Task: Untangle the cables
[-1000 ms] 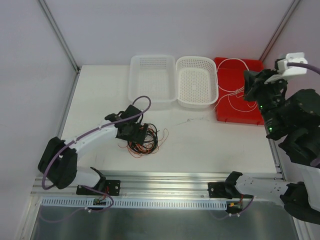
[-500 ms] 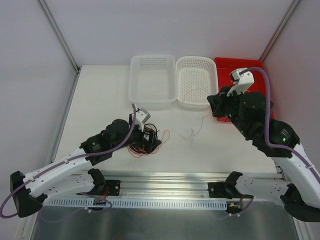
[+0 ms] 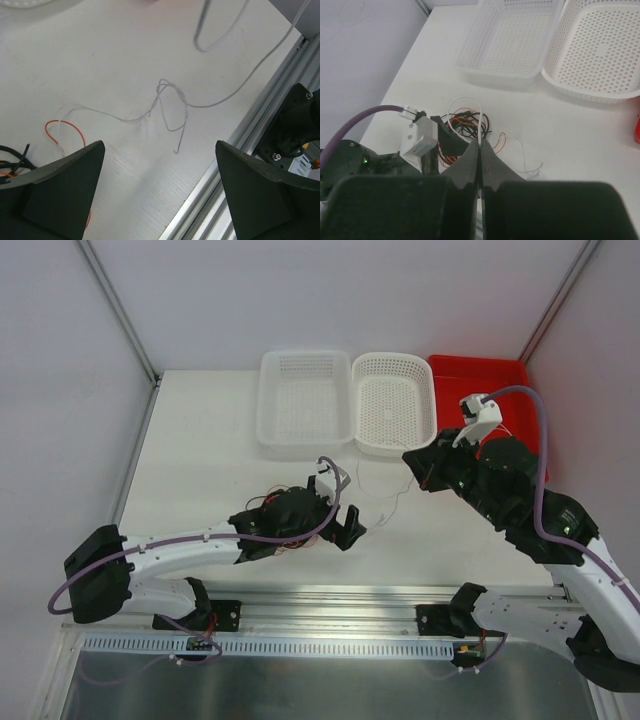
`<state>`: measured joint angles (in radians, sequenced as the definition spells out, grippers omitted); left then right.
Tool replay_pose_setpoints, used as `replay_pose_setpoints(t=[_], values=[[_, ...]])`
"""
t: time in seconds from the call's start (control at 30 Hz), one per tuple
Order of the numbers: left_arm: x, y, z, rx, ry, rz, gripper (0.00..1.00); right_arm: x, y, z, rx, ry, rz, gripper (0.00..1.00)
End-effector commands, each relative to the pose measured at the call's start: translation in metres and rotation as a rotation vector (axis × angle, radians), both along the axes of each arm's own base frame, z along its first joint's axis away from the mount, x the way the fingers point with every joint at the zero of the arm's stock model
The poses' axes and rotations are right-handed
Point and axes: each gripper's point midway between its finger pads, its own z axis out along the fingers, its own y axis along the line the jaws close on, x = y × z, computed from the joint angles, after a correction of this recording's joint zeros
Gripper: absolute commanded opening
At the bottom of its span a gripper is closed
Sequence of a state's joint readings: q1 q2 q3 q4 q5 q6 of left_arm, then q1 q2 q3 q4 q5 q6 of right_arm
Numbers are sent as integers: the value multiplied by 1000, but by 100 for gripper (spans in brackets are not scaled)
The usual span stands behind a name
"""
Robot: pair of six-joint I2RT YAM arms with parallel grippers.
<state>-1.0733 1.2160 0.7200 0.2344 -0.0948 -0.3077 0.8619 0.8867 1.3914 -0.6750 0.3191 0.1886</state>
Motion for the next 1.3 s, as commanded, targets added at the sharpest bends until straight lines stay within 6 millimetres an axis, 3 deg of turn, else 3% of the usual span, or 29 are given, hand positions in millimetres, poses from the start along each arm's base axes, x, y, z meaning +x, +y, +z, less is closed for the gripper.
replay_pose_setpoints(t=[0.0,0.17,0.3,0.63,0.7,0.8,0.93,1.13,1.17,1.27], values=[[5,-30,25,-136,-12,19,94,-5,2,9,70,-4,11,1],[-7,-59,11,-122,30,-35,88,-6,1,8,83,-2,9,1],[-9,-70,-10,-80,60,-47,79,-7,-1,8,83,-2,7,1],[-11,-69,-23,-60,82,-43,26,-8,-13,4,59,-13,-25,1],[-10,-67,-23,-59,80,-36,8,-8,-16,5,52,-18,-34,1],[-8,-60,-24,-54,73,-8,0,-8,-26,0,16,-22,-68,1],[3,-36,-29,-30,66,109,0,-8,-50,-7,-45,-31,-144,1],[34,43,-52,21,138,447,0,-12,-104,-16,-167,-49,-323,1],[45,60,-46,-29,168,523,0,-12,-109,-18,-179,-51,-338,1],[51,98,-57,-47,232,642,0,-16,-131,-16,-211,-67,-409,1]])
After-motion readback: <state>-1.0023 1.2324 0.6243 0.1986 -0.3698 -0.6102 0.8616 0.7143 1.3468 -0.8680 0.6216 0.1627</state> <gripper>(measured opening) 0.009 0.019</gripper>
